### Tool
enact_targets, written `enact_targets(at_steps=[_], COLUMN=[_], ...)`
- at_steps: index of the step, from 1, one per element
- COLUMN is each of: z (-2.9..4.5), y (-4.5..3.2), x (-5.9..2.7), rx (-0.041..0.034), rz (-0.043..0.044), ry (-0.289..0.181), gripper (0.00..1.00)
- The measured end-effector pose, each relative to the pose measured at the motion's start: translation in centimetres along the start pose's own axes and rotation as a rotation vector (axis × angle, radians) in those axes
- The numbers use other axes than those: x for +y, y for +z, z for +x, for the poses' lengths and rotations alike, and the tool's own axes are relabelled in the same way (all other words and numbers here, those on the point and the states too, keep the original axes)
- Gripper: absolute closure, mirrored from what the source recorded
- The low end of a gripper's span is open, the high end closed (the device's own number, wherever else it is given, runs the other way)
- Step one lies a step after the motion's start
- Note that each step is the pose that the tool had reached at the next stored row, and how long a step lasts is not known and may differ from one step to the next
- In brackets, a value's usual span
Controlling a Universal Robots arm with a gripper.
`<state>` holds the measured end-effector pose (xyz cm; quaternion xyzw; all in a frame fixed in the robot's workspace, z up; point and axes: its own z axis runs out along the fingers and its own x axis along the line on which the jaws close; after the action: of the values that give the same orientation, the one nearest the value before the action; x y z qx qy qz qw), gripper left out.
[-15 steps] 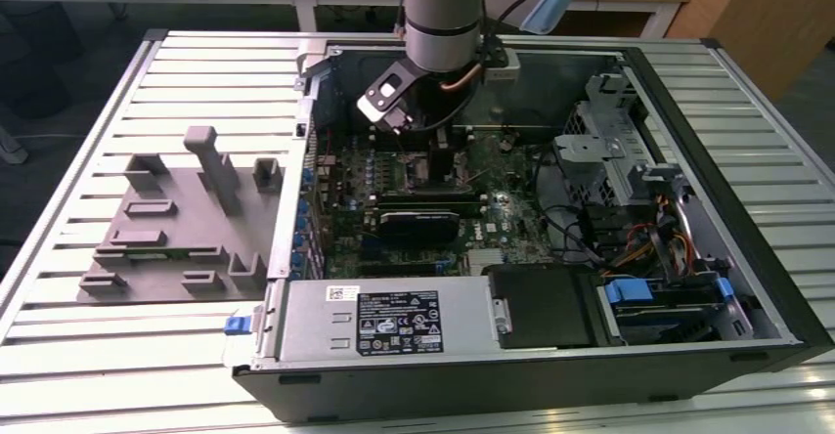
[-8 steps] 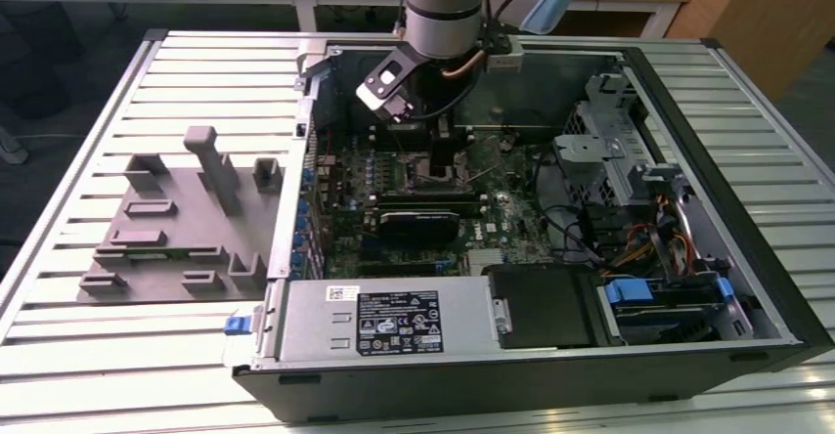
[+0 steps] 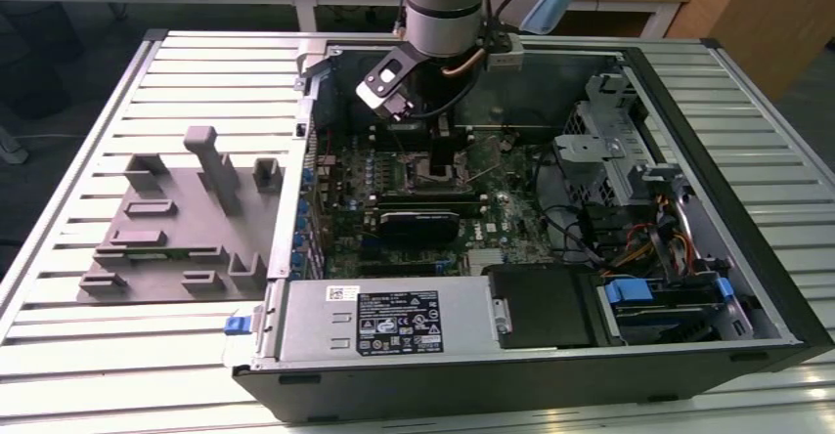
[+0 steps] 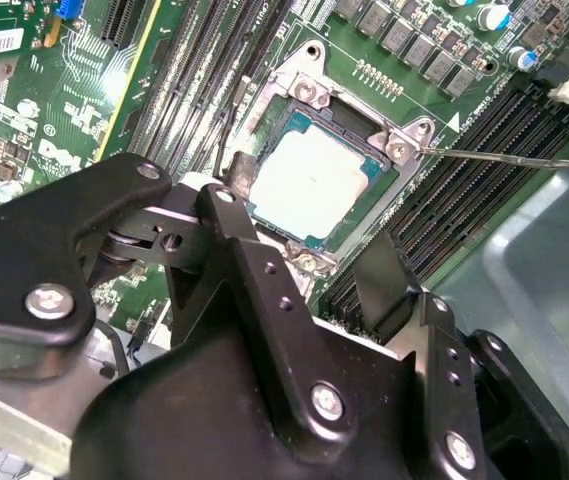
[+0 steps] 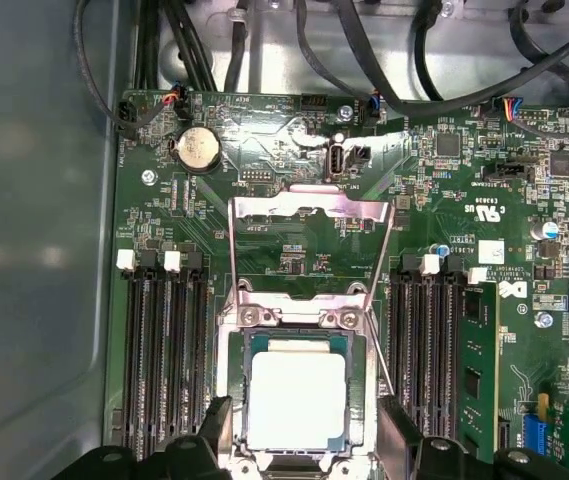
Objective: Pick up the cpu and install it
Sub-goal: 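Place the cpu into insertion slot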
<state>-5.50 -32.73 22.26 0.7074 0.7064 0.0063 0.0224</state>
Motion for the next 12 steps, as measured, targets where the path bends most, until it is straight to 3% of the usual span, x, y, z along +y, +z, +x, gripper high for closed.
enact_targets(at_steps=[4, 5, 9, 11, 12], z=[0.00, 0.00, 0.00, 0.00, 0.00], y=[-0.01, -0.02, -0.02, -0.03, -0.03], x=[0.00, 0.00, 0.00, 0.00, 0.00], rx=[0.0000, -0.0001, 0.0000, -0.0001, 0.0000], rz=[0.0000, 0.0000, 0.0000, 0.0000, 0.0000], ry=[0.000, 0.000, 0.000, 0.000, 0.000], gripper=[0.40, 0.52, 0.64, 0.76, 0.76])
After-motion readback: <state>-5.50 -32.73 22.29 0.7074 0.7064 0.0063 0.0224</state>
